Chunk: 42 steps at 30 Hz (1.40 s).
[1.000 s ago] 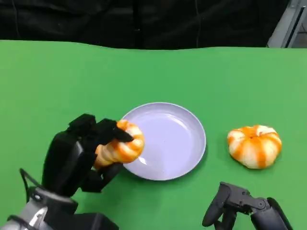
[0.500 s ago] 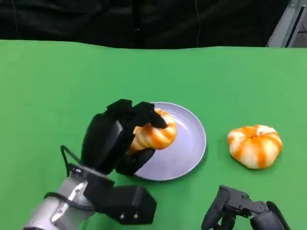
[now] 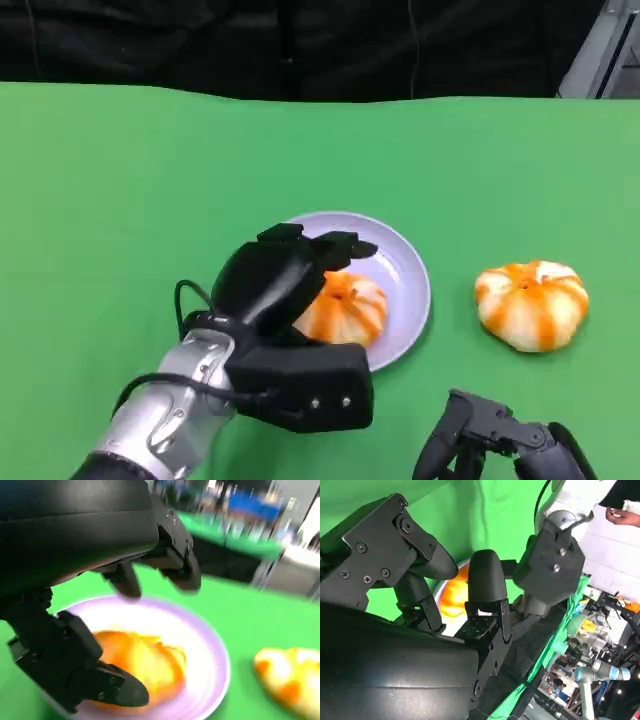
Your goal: Grasp the bread from the table and place it into the plate.
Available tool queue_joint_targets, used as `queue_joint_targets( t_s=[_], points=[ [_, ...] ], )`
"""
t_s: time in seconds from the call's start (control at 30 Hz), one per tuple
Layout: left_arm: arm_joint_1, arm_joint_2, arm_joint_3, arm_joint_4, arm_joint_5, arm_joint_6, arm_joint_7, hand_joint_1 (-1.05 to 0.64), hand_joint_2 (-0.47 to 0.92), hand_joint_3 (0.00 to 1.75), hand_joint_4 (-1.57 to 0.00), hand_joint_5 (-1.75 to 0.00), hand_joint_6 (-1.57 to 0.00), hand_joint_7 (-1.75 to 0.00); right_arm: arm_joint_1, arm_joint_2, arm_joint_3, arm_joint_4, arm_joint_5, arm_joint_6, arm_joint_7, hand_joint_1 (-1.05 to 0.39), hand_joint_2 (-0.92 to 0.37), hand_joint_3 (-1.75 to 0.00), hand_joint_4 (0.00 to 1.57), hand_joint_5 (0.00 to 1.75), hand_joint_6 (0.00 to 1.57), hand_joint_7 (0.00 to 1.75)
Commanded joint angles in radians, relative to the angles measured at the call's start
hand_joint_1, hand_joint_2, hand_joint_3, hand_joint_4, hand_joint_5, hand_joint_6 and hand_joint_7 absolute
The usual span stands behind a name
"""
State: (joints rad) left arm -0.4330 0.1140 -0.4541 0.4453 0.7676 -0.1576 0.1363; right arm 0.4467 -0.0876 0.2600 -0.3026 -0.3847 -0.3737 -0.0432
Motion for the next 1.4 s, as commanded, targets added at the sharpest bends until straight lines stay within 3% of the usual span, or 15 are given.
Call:
queue_joint_targets(
  t_s=[0.03,0.2,0.57,0.83,0.9,0.93,1.0,1.03,1.1,1.13,1.17,1.2,1.23,1.27,1.4],
  points=[
    [0.026,0.037,-0.027,-0.068,0.012,0.100,-0.125,-0.74,0.92,0.20,0.00,-0.01,-0.04,0.00,0.009,-0.003,-0.001,-0.017,0.004,0.017,-0.001,-0.02,-0.31,-1.43,0.82,1.72,0.74,1.40],
    [0.058,0.065,-0.052,-0.134,0.025,0.191,-0.244,-0.83,0.92,0.43,0.00,0.00,-0.02,-0.01,0.014,-0.008,0.001,0.003,0.015,0.006,-0.001,0.00,-0.30,-1.43,0.82,1.74,0.74,1.41],
    [0.162,0.142,-0.010,-0.313,0.011,0.173,-0.206,-0.85,0.92,0.49,0.00,0.00,-0.02,-0.01,0.015,-0.007,0.002,0.020,0.020,-0.014,-0.017,0.01,-0.31,-1.39,0.83,1.73,0.75,1.40],
    [0.337,0.203,0.135,-0.376,-0.113,-0.138,0.066,-0.65,0.92,0.32,-0.10,-0.06,-0.12,-0.05,-0.004,-0.016,-0.009,0.041,0.024,-0.027,-0.019,-0.01,-0.27,-1.43,0.85,1.68,0.78,1.35],
    [0.373,0.218,0.174,-0.354,-0.184,-0.273,0.109,-0.50,0.92,0.23,-0.23,-0.24,-0.25,-0.11,-0.009,-0.017,-0.014,0.046,0.030,-0.030,-0.018,-0.01,-0.27,-1.43,0.86,1.68,0.78,1.35],
    [0.389,0.228,0.191,-0.342,-0.217,-0.333,0.117,-0.44,0.92,0.21,-0.21,-0.56,-0.30,-0.13,-0.011,-0.017,-0.016,0.049,0.033,-0.031,-0.017,-0.02,-0.28,-1.43,0.86,1.68,0.79,1.35],
    [0.416,0.237,0.215,-0.319,-0.271,-0.427,0.117,-0.39,0.92,0.21,-0.23,-0.79,-0.35,-0.16,-0.014,-0.019,-0.022,0.052,0.038,-0.035,-0.016,-0.02,-0.28,-1.43,0.87,1.68,0.79,1.35],
    [0.443,0.237,0.229,-0.313,-0.319,-0.477,0.110,-0.33,0.92,0.18,-0.32,-0.83,-0.43,-0.19,-0.015,-0.021,-0.026,0.054,0.039,-0.039,-0.015,-0.02,-0.28,-1.43,0.87,1.68,0.79,1.35],
    [0.513,0.222,0.253,-0.319,-0.433,-0.533,0.079,-0.18,0.91,0.13,-0.71,-0.68,-0.75,-0.21,-0.017,-0.028,-0.034,0.057,0.044,-0.046,-0.012,-0.03,-0.26,-1.45,0.88,1.67,0.80,1.35],
    [0.540,0.212,0.259,-0.322,-0.480,-0.546,0.062,-0.12,0.89,0.17,-0.86,-0.63,-0.91,-0.22,-0.017,-0.030,-0.036,0.058,0.047,-0.049,-0.011,-0.03,-0.25,-1.46,0.88,1.66,0.80,1.34],
    [0.564,0.201,0.259,-0.325,-0.532,-0.554,0.039,-0.06,0.75,0.48,-0.97,-0.66,-1.07,-0.20,-0.017,-0.033,-0.039,0.059,0.052,-0.050,-0.009,-0.04,-0.25,-1.47,0.88,1.65,0.80,1.34],
    [0.588,0.190,0.259,-0.333,-0.585,-0.550,0.013,-0.04,0.64,0.72,-0.98,-0.78,-1.15,-0.20,-0.015,-0.035,-0.041,0.057,0.057,-0.049,-0.006,-0.04,-0.24,-1.47,0.88,1.65,0.80,1.34],
    [0.609,0.178,0.262,-0.346,-0.622,-0.539,-0.006,-0.02,0.59,0.85,-0.97,-0.93,-1.19,-0.22,-0.014,-0.038,-0.043,0.057,0.063,-0.049,-0.003,-0.04,-0.24,-1.47,0.88,1.65,0.80,1.33],
    [0.624,0.169,0.267,-0.357,-0.644,-0.530,-0.022,-0.02,0.54,0.97,-0.95,-1.15,-1.20,-0.32,-0.013,-0.039,-0.044,0.057,0.068,-0.049,0.000,-0.05,-0.25,-1.46,0.88,1.66,0.80,1.33],
    [0.703,0.109,0.277,-0.454,-0.731,-0.449,-0.064,-0.01,0.45,1.23,-0.92,-1.52,-0.95,-1.04,-0.006,-0.054,-0.062,0.047,0.088,-0.044,0.016,-0.07,-0.27,-1.45,0.87,1.67,0.80,1.34]
  ],
)
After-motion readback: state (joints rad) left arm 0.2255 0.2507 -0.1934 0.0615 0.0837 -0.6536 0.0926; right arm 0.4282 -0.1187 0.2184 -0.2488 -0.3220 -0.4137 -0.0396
